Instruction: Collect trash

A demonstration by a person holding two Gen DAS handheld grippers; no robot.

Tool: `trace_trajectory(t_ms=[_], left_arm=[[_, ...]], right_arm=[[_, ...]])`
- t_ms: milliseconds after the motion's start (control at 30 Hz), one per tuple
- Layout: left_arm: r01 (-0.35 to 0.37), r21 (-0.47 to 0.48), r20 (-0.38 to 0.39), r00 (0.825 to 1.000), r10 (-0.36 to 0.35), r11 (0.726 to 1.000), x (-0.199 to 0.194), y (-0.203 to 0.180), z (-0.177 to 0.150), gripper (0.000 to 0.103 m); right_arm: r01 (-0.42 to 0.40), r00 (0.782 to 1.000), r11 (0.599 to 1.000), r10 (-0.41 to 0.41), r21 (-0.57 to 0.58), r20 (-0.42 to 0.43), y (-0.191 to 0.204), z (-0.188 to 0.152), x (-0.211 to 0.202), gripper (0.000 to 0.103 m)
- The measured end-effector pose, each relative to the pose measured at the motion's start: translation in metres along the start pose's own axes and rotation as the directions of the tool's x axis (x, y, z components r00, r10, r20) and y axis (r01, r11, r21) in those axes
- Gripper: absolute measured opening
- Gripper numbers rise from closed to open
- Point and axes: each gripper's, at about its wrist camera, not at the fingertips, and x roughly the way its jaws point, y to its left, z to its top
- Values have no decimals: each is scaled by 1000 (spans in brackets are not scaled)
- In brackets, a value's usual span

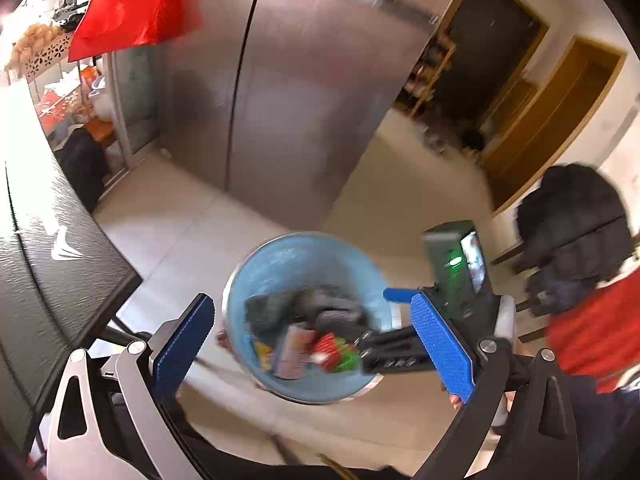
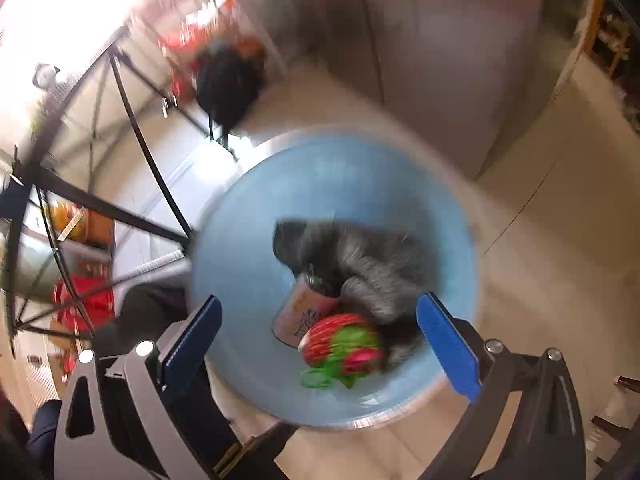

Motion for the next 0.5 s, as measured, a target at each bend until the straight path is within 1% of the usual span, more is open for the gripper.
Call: trace_trajectory(t_ms=[33, 67, 133, 167, 200, 233, 267, 300, 333, 367, 400, 433, 467, 500], left_arm=[[17, 0, 25, 1000, -17, 1000, -14, 0, 1, 95], [26, 4, 68, 997, -26, 1000, -37, 0, 4, 95], [6, 15, 143, 990, -8, 1000, -74, 5, 7, 95], [-25, 15, 204, 979, 21, 1000, -104, 12, 9, 95], [-63, 4, 247, 967, 60, 998, -125, 21, 9, 95], [-124, -20, 294, 948, 124, 992, -149, 35, 10, 95], [-204, -59, 335, 918, 212, 977, -174, 53, 9, 95], [-280, -106, 360, 884, 299, 954, -195, 71, 7, 95], [-334, -148, 365, 856, 365, 931, -211, 88, 4, 95], [-415, -222, 359, 807, 470, 882, -235, 117, -2, 95], [-458, -273, 353, 770, 531, 846, -253, 138, -8, 95], [-499, -321, 347, 729, 591, 805, -269, 159, -15, 95], [-547, -369, 330, 679, 656, 752, -285, 179, -23, 95], [-597, -432, 288, 618, 731, 676, -306, 209, -35, 95]], right_arm=[[16, 997, 1000, -16, -4, 73, 3, 6, -33, 98], [29, 991, 1000, -27, -12, 130, 8, 11, -56, 98], [50, 963, 998, -36, -46, 267, 29, 26, -109, 98], [52, 943, 996, -27, -68, 330, 44, 33, -131, 99], [50, 910, 993, 0, -110, 415, 70, 44, -158, 100], [46, 885, 988, 27, -145, 464, 92, 51, -174, 100], [36, 857, 981, 68, -191, 510, 120, 60, -188, 100], [16, 828, 968, 128, -251, 547, 154, 69, -199, 100], [1, 809, 955, 173, -295, 562, 180, 75, -202, 100], [-13, 793, 937, 222, -348, 568, 213, 82, -201, 100], [-36, 780, 910, 284, -412, 558, 257, 90, -196, 100], [-59, 771, 886, 332, -459, 543, 288, 94, -190, 100], [-81, 764, 856, 383, -511, 520, 325, 98, -180, 100], [-92, 761, 834, 411, -544, 502, 352, 99, -172, 100]])
